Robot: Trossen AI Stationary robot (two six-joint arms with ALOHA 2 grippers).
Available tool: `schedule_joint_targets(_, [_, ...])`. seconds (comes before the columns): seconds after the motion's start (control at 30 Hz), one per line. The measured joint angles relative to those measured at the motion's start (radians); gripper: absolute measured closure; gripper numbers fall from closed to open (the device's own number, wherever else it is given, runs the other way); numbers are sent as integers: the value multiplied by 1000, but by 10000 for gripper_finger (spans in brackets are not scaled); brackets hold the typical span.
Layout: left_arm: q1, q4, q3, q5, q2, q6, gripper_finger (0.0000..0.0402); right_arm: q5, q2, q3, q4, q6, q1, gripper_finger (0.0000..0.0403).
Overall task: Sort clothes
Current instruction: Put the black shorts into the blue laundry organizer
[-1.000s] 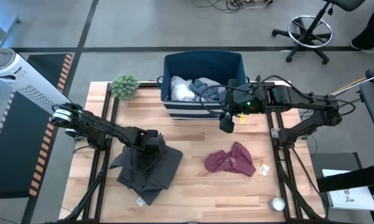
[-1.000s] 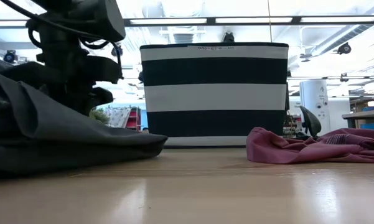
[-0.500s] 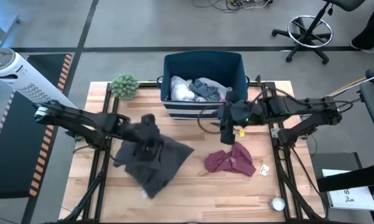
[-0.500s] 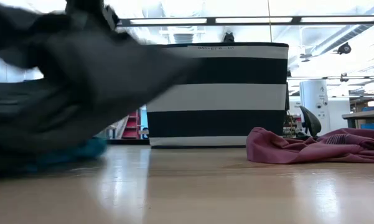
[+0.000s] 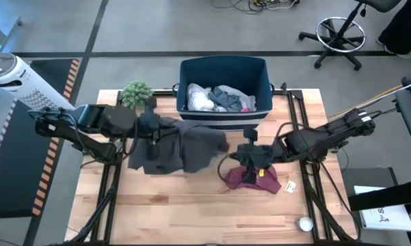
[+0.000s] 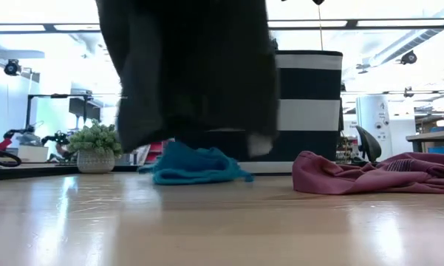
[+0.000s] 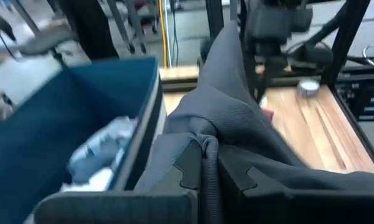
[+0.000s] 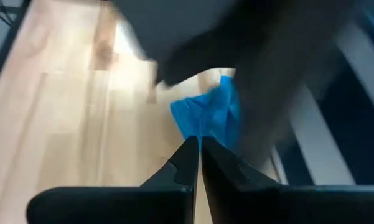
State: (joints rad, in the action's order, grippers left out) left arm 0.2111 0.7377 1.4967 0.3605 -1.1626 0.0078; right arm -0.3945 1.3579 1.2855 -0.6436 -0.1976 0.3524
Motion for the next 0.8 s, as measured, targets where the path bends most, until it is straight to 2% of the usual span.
schedule_joint_targets(0.23, [-14,0,194,69,-91,146,399,-29,0,-4,35,-41,68,402])
schedule_joint_targets(0.5, [-111,-3,439,66,-211,309,399,-63,0,-4,40,-89,141,403])
schedule_joint_targets(0.8, [-329,-3,752,-156,-392,415,399,-89,0,-4,48,-118,182,403])
